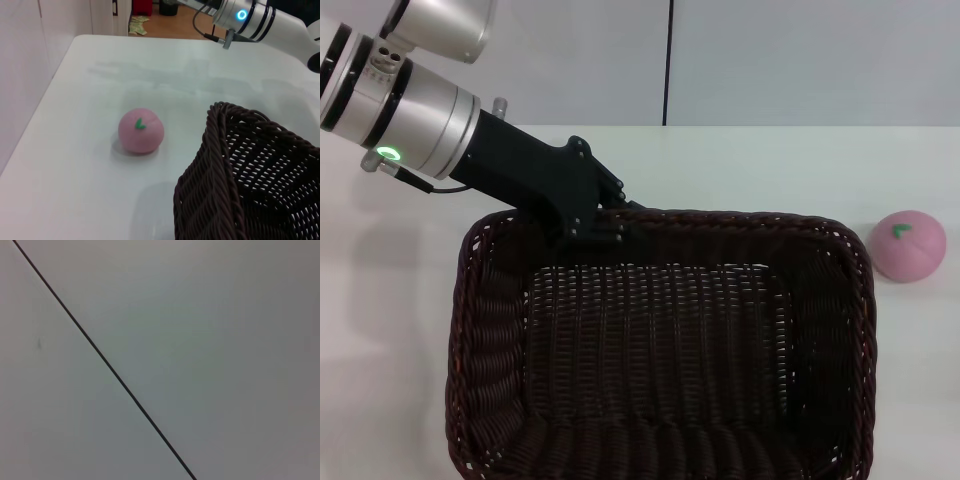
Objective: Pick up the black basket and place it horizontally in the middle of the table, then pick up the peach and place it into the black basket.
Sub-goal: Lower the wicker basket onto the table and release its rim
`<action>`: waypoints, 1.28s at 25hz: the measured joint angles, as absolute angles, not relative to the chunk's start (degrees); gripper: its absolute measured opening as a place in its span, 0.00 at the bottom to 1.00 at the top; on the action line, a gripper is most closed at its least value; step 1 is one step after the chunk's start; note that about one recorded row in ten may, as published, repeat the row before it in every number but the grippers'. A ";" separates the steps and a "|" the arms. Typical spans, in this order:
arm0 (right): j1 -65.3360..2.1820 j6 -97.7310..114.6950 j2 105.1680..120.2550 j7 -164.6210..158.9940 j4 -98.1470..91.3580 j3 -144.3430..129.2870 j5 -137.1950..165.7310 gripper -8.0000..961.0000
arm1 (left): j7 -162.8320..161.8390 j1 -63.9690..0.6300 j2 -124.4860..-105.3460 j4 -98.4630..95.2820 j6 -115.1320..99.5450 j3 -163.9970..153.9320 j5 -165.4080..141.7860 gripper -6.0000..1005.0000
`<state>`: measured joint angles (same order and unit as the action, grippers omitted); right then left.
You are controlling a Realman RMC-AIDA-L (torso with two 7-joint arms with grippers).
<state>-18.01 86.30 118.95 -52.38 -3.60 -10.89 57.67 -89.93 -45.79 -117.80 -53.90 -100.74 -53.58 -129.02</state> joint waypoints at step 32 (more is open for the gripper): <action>-18.01 85.51 119.00 -52.30 -3.51 -10.71 57.84 0.52 | -90.09 -45.35 -118.38 -53.81 -91.82 -53.79 -125.02 0.29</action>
<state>-18.01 85.51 119.00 -52.30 -3.51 -10.72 57.84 -90.09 -45.35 -118.38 -53.81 -91.82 -53.79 -125.02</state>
